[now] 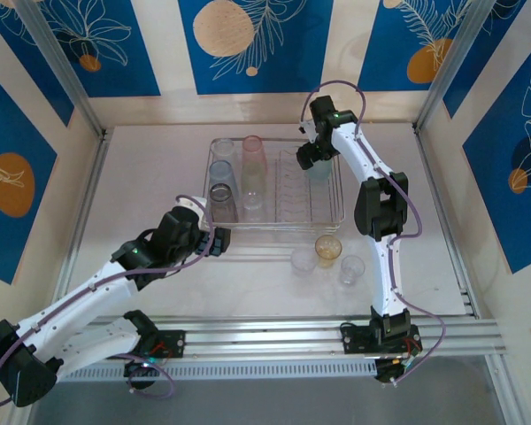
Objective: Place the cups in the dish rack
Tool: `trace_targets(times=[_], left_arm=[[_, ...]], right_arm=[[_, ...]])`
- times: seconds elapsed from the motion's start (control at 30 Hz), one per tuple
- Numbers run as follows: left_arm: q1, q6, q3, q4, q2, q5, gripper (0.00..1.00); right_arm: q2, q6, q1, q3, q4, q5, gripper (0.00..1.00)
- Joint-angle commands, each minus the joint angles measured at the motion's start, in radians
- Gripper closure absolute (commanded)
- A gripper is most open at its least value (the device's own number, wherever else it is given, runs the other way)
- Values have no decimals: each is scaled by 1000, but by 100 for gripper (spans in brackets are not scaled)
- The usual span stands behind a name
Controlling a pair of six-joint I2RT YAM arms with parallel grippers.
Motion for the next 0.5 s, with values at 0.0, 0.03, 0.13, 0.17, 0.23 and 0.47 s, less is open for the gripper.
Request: trace_targets(times=[0.0,0.03,0.13,0.17,0.23,0.47], left_arm=[[5,-5,11,4,12,12,0],[6,-3,16,3,18,16,0],[3,-3,26,3,37,31,0],[3,-3,28,5,43,38,0],[3,-8,32,11,59,57,0],[-62,-51,80,51,180,166,11]], right_arm=[[-63,68,12,48,-34,-1,16],[-83,85,10,53,-42,5,16],[-157,136,8,49,-76,7,18],[-188,155,6,37,-85,3,19],[-258,187,6,-10,-92,-14,22],[-621,312,16,-441,52,-94,29]])
